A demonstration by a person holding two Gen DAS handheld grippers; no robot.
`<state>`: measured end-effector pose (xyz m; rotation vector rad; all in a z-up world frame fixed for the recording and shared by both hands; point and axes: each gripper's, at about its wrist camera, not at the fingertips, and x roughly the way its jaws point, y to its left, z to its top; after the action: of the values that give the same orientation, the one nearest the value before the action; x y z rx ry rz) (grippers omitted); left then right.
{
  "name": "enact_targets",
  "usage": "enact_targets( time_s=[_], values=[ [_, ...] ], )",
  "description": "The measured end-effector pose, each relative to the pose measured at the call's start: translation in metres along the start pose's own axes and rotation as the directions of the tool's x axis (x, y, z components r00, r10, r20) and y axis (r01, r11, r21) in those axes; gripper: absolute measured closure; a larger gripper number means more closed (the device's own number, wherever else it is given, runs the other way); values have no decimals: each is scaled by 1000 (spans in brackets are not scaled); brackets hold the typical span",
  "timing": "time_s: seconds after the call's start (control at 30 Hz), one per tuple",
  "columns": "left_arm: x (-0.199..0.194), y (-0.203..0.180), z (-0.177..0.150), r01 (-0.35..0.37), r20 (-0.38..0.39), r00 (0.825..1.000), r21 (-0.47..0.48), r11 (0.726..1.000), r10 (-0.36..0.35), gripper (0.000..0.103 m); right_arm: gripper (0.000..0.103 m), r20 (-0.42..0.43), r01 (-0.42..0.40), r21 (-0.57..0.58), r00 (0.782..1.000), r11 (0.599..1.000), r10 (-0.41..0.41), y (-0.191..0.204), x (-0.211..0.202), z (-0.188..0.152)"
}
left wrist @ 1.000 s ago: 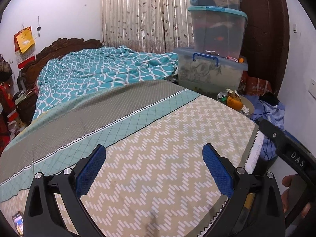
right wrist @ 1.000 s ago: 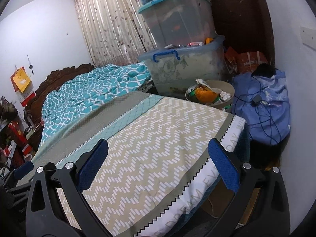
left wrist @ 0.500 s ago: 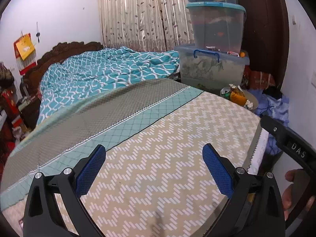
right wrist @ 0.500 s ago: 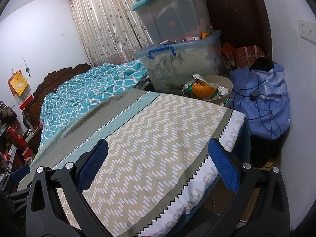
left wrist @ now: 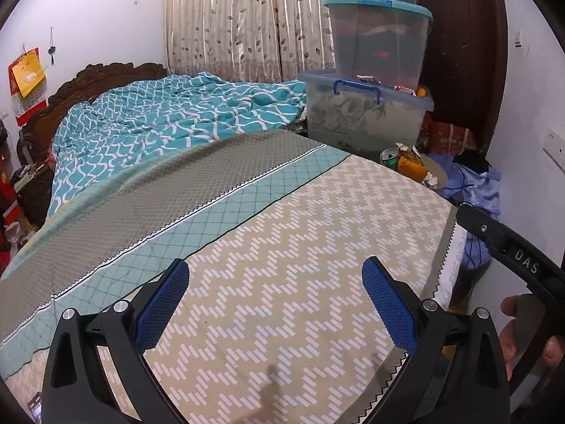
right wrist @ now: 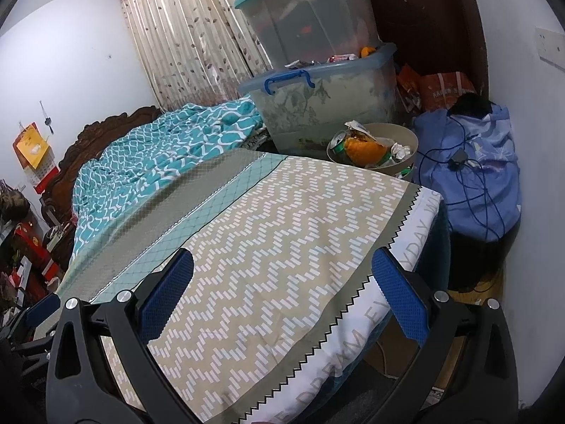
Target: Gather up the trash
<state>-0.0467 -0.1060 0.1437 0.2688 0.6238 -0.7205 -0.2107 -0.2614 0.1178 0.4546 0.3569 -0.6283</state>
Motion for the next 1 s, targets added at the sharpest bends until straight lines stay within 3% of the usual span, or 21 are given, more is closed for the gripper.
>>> enact_targets(
  time_s=[0.17,0.33,0.5,0.63,1.0],
  values=[
    [-4,3,0,35,17,999,0,999,-35,9,3,81,-22,-67,996,998,27,15,-18,1],
    [-4,3,-1,8,17,1000,1,1000,-8,9,3,30,-14,-41,999,999,15,11,-10,0],
    [-2,3,-2,-6,4,1000,1,1000,6,9,3,73,-24,-69,997,997,29,16,-19,0],
    [-6,3,-3,-9,14,1000,5,1000,9,9,3,36,-17,-51,999,999,19,13,-12,0],
    [-5,-5,-1,-19,9,1000,15,1000,19,9,3,63,-25,-42,998,999,27,9,-19,0]
  ],
)
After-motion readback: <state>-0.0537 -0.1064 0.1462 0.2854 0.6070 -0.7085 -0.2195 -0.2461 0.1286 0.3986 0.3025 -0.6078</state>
